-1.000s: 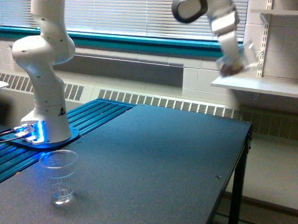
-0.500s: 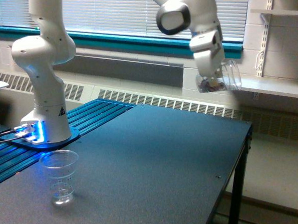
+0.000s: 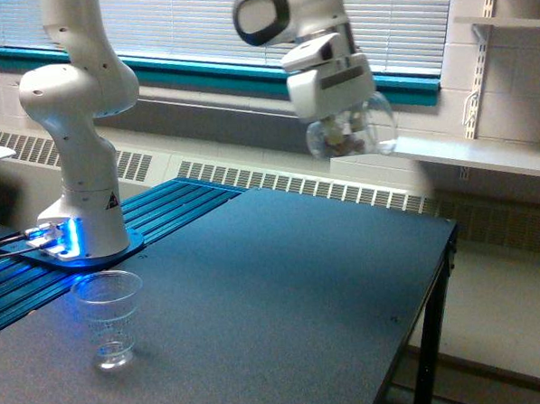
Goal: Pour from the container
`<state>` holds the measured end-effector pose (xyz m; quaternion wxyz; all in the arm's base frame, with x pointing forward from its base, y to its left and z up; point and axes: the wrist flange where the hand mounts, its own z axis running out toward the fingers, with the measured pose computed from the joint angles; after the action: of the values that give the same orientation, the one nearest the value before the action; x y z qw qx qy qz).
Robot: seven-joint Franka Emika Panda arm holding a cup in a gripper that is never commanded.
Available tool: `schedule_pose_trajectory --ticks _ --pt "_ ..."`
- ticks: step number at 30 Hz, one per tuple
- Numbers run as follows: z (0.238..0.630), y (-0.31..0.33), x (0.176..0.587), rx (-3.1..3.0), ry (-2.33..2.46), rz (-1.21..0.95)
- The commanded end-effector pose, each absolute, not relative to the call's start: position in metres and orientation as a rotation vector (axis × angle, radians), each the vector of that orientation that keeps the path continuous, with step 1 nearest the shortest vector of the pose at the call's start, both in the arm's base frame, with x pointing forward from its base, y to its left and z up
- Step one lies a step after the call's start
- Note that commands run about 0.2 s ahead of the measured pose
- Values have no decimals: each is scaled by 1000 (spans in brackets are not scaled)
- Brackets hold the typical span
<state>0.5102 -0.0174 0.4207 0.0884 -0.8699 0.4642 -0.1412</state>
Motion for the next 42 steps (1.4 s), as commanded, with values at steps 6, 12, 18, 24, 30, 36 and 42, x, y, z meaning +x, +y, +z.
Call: schedule_pose_trajectory --ticks 6,12,18,24,30,36,42 --pt "443 -50 456 -2516 1547 -443" --pt "443 -71 421 -2516 1601 -402" --pt "426 -95 376 -2558 1643 -307" --pt "413 -126 338 -2555 1728 -238" --pt "409 -155 313 -2536 1805 -211" --pt "406 -182 295 -2513 1890 -197" --pt "398 -202 280 -2492 1957 -160"
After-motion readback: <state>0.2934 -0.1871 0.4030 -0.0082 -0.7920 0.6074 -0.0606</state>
